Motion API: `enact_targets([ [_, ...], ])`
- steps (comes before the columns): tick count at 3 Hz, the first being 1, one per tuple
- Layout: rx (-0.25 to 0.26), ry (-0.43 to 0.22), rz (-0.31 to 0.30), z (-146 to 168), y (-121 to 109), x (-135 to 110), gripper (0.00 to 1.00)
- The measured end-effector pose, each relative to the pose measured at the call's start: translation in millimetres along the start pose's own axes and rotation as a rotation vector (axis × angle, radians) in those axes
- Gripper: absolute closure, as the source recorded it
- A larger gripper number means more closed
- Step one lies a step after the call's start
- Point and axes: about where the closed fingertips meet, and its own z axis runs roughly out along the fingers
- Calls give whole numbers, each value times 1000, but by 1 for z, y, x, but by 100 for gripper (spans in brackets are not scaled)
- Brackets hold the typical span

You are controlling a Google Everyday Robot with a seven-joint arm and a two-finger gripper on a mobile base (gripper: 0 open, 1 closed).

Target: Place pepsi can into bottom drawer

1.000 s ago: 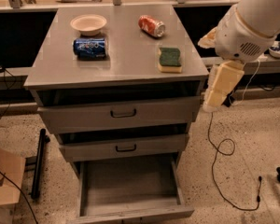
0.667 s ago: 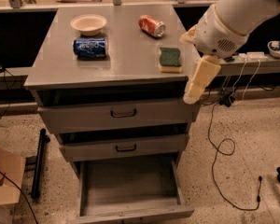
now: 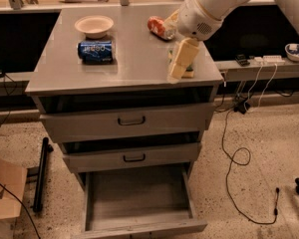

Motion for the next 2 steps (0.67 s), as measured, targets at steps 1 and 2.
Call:
enact_targets([
  [1, 0, 0, 0, 0, 0, 0, 0],
  [2, -17, -56, -29, 35, -18, -9, 0],
])
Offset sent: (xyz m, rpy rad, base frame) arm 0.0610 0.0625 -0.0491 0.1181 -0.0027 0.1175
